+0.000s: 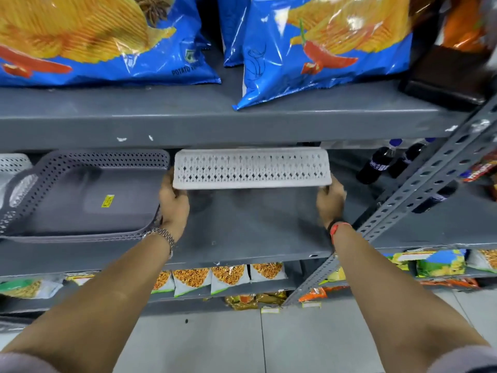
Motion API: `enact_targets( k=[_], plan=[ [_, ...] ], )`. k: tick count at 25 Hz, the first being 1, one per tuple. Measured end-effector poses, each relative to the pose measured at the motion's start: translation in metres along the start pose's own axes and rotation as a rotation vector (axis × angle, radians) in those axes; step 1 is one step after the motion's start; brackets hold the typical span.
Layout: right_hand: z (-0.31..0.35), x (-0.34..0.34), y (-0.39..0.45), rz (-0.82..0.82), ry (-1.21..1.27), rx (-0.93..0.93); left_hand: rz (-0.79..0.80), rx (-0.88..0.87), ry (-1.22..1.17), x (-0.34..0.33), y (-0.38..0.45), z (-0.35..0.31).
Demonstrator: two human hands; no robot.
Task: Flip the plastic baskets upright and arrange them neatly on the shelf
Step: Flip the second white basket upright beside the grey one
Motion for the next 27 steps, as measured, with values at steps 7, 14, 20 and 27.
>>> enact_targets(
  k=[7,14,20,27],
  plan=[
    [0.049,0.024,0.029,-0.116,0.003,-0.058,-0.021,-0.19,0.141,0.006,0.033,-0.045],
    [0.032,0.003,0.038,0.123,-0.292,-0.173,0.215,-0.156,0.68,0.006,0.065,-0.032],
    [0.018,-0.026,0.054,0.323,-0.596,-0.118,0.301,-0.16,0.942,-0.001,0.082,-0.015],
    [0.004,-0.034,0.053,0.296,-0.648,-0.145,0.302,-0.11,0.763,0.002,0.087,-0.012]
  ],
)
Point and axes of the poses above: each hand's wrist, its own y-axis towards the middle knuckle, its own x-axis out of the back of the hand, z = x × y, the point moved 3 cm from there along y, towards the middle knuckle, and after that the axes turned 1 degree about x, right-handed, at the moved point
